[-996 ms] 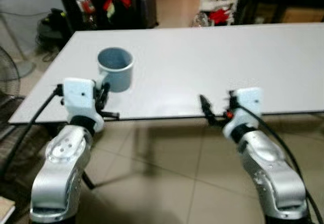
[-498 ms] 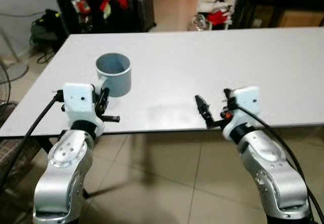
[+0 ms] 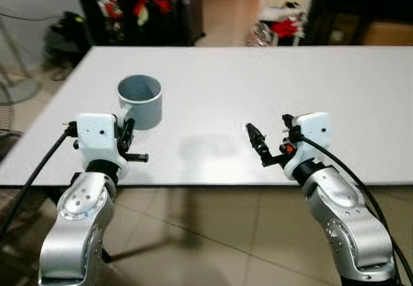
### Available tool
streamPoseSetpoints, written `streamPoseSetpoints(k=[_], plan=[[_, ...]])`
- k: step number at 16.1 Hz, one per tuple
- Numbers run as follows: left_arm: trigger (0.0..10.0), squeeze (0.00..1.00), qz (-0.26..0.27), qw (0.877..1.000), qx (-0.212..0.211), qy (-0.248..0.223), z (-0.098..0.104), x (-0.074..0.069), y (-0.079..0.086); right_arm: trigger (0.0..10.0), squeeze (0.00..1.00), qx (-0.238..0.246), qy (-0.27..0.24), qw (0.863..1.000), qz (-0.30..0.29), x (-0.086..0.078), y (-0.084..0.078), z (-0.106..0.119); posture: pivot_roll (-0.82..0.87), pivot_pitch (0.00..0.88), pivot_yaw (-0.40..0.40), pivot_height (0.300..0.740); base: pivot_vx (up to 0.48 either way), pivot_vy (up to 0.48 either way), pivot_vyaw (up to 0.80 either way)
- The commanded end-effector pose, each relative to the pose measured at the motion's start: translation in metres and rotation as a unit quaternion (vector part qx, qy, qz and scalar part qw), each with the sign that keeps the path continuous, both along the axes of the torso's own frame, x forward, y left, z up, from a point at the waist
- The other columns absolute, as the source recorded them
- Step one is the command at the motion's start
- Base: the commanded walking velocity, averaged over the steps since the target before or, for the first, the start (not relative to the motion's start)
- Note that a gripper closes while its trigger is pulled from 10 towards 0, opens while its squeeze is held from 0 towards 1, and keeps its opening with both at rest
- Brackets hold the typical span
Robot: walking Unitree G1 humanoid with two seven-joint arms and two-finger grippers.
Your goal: Setting the table
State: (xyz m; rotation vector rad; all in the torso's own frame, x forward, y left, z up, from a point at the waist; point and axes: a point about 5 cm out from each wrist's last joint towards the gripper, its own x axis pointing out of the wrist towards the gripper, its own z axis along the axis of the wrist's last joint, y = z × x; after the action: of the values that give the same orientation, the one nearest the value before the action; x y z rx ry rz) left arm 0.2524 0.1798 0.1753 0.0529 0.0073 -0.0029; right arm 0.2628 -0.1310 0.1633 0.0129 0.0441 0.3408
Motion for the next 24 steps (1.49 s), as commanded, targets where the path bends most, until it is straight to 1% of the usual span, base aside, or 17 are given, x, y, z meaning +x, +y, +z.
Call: streamPoseSetpoints(k=[1,6,8,14,16,18,19,20,21,23,24], plan=[[10.0,0.0,0.013,1.0,0.004,-0.004,0.001,0.002,0.006,10.0,0.0,0.003,-0.007,1.0,0.016,-0.002,0.006,0.003,-0.08,0.0,0.023,0.74,0.296,0.0,0.0],[10.0,0.0,-0.007,1.0,-0.001,-0.001,-0.004,0.009,-0.001,10.0,0.0,0.001,-0.014,1.0,0.011,-0.002,0.002,0.004,-0.1,0.0,0.05,0.74,0.295,0.0,0.0],[10.0,0.0,-0.016,1.0,-0.001,0.0,-0.005,0.014,-0.003,10.0,0.0,0.0,-0.021,1.0,0.01,-0.001,0.001,0.006,-0.11,0.0,0.059,0.74,0.292,0.0,0.0],[10.0,0.0,-0.022,1.0,0.005,0.001,-0.008,0.016,-0.002,10.0,0.0,0.0,-0.02,1.0,0.014,-0.005,0.001,0.003,-0.11,0.0,0.063,0.74,0.291,0.0,0.0],[10.0,0.0,-0.017,1.0,0.009,-0.001,-0.008,0.017,0.003,10.0,0.0,0.0,-0.019,1.0,0.02,-0.004,0.004,0.001,-0.1,0.0,0.056,0.74,0.289,0.0,0.0],[10.0,0.0,-0.015,1.0,0.009,-0.003,-0.008,0.018,0.005,10.0,0.0,0.002,-0.016,0.999,0.027,-0.003,0.006,0.0,-0.1,0.0,0.051,0.74,0.262,0.0,0.0],[10.0,0.0,-0.018,1.0,0.002,-0.007,-0.008,0.019,0.004,10.0,0.0,0.006,-0.013,0.999,0.03,-0.002,0.007,-0.001,-0.09,0.0,0.049,0.74,0.24,0.0,0.0],[10.0,0.0,-0.024,1.0,0.004,-0.002,-0.009,0.02,0.003,10.0,0.0,0.009,-0.011,0.999,0.033,-0.002,0.007,-0.001,-0.09,0.0,0.045,0.74,0.0,0.0,0.0],[10.0,0.0,-0.035,0.999,0.007,0.003,-0.012,0.025,0.002,10.0,0.0,0.014,-0.005,0.999,0.048,-0.002,0.01,-0.002,-0.09,0.0,0.046,0.74,0.0,0.0,0.0],[10.0,0.0,-0.043,0.999,0.007,0.022,-0.021,0.035,0.005,10.0,0.0,0.006,0.0,0.997,0.077,-0.004,0.014,-0.005,-0.09,0.0,0.056,0.74,0.0,0.0,0.0],[10.0,0.0,-0.046,0.999,0.005,0.027,-0.024,0.037,0.006,10.0,0.0,0.005,0.003,0.997,0.081,-0.005,0.015,-0.006,-0.09,0.0,0.057,0.74,0.0,0.0,0.0]])
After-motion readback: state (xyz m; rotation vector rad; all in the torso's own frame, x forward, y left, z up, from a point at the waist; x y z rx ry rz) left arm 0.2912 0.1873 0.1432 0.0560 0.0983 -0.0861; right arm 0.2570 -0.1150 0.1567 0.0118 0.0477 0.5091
